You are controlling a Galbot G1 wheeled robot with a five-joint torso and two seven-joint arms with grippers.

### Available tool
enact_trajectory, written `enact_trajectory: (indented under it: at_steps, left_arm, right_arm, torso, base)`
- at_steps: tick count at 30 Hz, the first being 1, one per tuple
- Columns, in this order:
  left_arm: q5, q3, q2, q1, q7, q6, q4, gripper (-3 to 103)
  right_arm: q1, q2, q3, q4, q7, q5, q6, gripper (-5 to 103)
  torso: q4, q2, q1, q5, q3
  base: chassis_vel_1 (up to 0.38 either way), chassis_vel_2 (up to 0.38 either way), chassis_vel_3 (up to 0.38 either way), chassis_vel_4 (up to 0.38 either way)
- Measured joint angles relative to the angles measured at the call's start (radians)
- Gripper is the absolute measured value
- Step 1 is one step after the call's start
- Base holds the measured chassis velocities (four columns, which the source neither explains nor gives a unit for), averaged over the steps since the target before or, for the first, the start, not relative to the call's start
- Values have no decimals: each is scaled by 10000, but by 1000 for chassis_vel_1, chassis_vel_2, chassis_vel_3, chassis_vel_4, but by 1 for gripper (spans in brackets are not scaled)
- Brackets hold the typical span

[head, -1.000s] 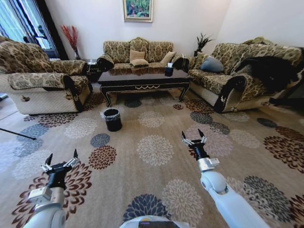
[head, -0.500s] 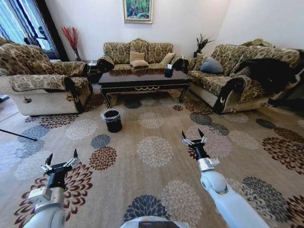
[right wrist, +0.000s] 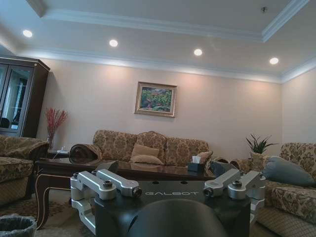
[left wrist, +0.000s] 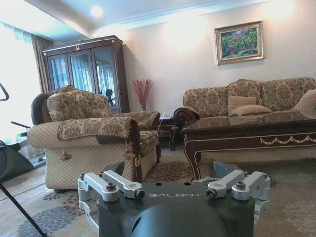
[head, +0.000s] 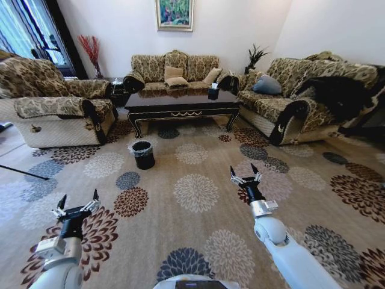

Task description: Move to the front of the table and pick up the trash from the floor, then place it into the trash bin.

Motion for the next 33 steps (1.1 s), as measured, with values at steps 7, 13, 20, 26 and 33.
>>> enact_trajectory:
  at_steps: [7, 13, 20, 26, 33]
  left_arm:
    - [0, 0, 0, 0, 0, 0, 0, 100]
    - [0, 0, 0, 0, 0, 0, 0, 100]
    - [0, 0, 0, 0, 0, 0, 0, 100]
    - [0, 0, 0, 0, 0, 0, 0, 100]
    - [0, 0, 0, 0, 0, 0, 0, 100]
  right_arm:
    - [0, 0, 0, 0, 0, -1, 0, 100]
    - [0, 1, 0, 0, 0, -1, 0, 100]
    - [0, 0, -1, 0, 0, 0, 0, 100]
    - [0, 0, 0, 0, 0, 0, 0, 100]
    - [0, 0, 0, 0, 0, 0, 0, 100]
  torso:
    - [0, 292, 119, 0, 174]
    - [0, 549, 214, 0, 337]
    - [0, 853, 322, 0, 534]
    - [0, 1102, 411, 0, 694]
    - [0, 1409, 532, 0, 883]
  base:
    - [0, 0, 0, 0]
    - [0, 0, 0, 0]
    - [0, 0, 0, 0]
    - [0, 0, 0, 0]
    - [0, 0, 0, 0]
